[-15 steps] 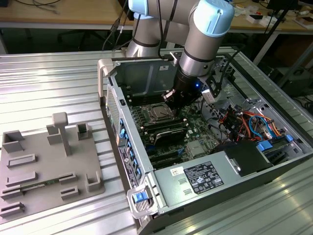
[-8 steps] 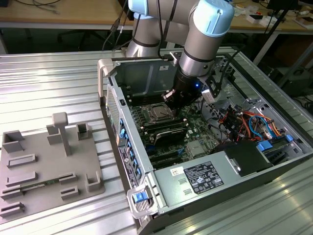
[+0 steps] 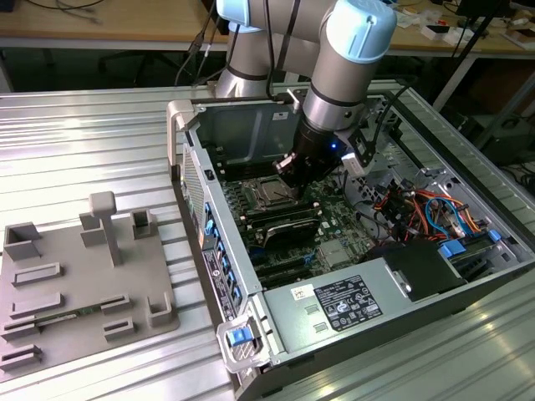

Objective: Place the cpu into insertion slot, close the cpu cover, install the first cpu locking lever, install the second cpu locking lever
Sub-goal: 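Install the second cpu locking lever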

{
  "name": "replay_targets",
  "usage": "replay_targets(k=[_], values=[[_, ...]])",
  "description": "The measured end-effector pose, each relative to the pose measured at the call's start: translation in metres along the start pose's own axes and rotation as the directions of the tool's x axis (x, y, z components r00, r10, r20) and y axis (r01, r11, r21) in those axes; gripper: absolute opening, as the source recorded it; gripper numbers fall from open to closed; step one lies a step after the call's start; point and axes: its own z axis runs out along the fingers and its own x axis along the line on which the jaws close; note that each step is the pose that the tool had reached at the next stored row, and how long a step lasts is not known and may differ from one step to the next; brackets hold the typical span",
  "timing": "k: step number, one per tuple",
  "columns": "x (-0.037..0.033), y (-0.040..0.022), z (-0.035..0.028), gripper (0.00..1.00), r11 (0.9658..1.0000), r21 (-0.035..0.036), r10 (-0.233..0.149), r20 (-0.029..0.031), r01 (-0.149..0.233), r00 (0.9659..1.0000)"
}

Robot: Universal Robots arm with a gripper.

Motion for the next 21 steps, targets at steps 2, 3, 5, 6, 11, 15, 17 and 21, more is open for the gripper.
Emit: replay_targets(k=[2,3,5,6,11,15,17,21], values=[[0.0003,0.0000,0.0000,0.11,1.0000,0.0000,0.000,0.0000,0.000,1.0000],[0.0004,0.0000,0.0000,0.11,1.0000,0.0000,0.000,0.0000,0.000,1.0000],[0.0011,0.0001,0.0000,0.11,1.0000,0.0000,0.000,0.0000,0.000,1.0000],[0.0013,0.0001,0.0000,0.11,1.0000,0.0000,0.000,0.0000,0.000,1.0000],[0.0032,0.0002,0.0000,0.11,1.0000,-0.0001,0.000,0.0000,0.000,1.0000],[0.0042,0.0003,-0.0001,0.11,1.0000,-0.0001,0.000,0.0000,0.000,1.0000],[0.0043,0.0002,-0.0001,0.11,1.0000,0.0000,0.000,0.0000,0.000,1.0000],[0.0043,0.0003,-0.0001,0.11,1.0000,0.0000,0.000,0.0000,0.000,1.0000]])
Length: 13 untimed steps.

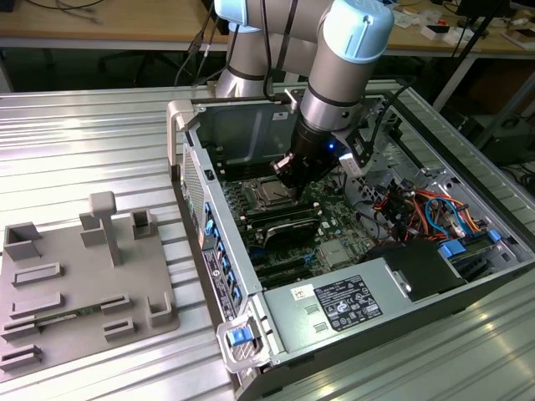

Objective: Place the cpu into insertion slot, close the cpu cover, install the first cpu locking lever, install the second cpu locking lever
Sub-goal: 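Install the second cpu locking lever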

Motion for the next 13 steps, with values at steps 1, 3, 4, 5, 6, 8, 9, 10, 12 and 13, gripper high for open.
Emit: replay_targets(k=[1,3,4,5,6,8,9,10,12,13], values=[[0.0000,0.0000,0.0000,0.11,1.0000,0.0000,0.000,0.0000,0.000,1.0000],[0.0000,0.0000,0.0000,0.11,1.0000,0.0000,0.000,0.0000,0.000,1.0000],[0.0000,0.0000,0.0000,0.11,1.0000,-0.0001,0.000,0.0001,0.000,1.0000],[0.0001,-0.0001,-0.0004,0.11,1.0000,0.0000,0.000,0.0000,0.000,1.0000],[0.0001,-0.0001,-0.0009,0.11,1.0000,0.0002,0.000,-0.0001,0.000,1.0000],[0.0000,-0.0004,-0.0019,0.11,1.0000,-0.0002,0.000,0.0001,0.000,1.0000],[-0.0004,-0.0009,-0.0022,0.11,1.0000,0.0004,0.000,-0.0003,0.000,1.0000],[-0.0012,-0.0014,-0.0022,0.11,1.0000,0.0005,0.000,-0.0005,0.000,1.0000],[-0.0016,-0.0020,-0.0022,0.11,1.0000,0.0012,0.000,-0.0007,0.000,1.0000],[-0.0016,-0.0029,-0.0023,0.11,1.0000,0.0016,0.000,-0.0007,0.000,1.0000]])
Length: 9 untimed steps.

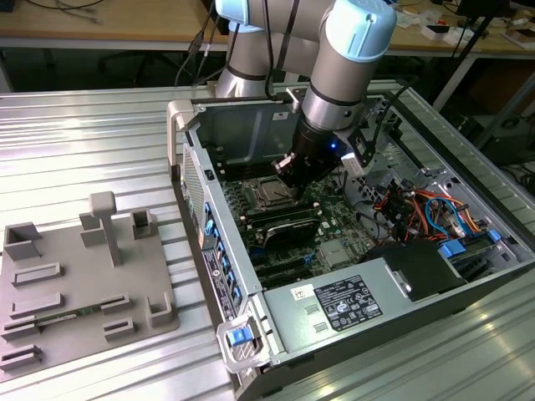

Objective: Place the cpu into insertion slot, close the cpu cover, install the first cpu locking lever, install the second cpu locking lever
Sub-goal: 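Install the second cpu locking lever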

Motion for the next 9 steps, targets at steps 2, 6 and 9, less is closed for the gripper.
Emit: replay_targets(k=[2,6,9], values=[[0.0001,-0.0023,0.0001,0.11,1.0000,-0.0001,0.000,0.0001,0.000,1.0000],[0.0077,-0.0034,0.0013,0.11,1.0000,-0.0002,-0.001,0.0001,0.001,1.0000],[0.0128,-0.0031,0.0017,0.11,1.0000,-0.0002,-0.001,0.0001,0.001,1.0000]])
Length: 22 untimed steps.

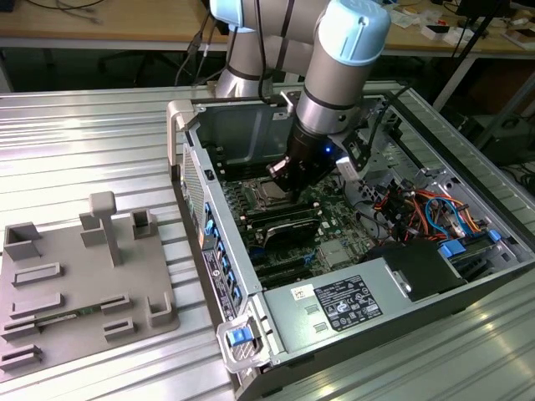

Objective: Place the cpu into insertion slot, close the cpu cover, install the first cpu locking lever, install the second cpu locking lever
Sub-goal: 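Install the second cpu locking lever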

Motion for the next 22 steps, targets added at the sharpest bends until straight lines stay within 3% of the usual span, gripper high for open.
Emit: replay_targets(k=[22], values=[[0.0459,0.0028,0.0119,0.11,1.0000,-0.0007,-0.002,0.0000,0.002,1.0000]])
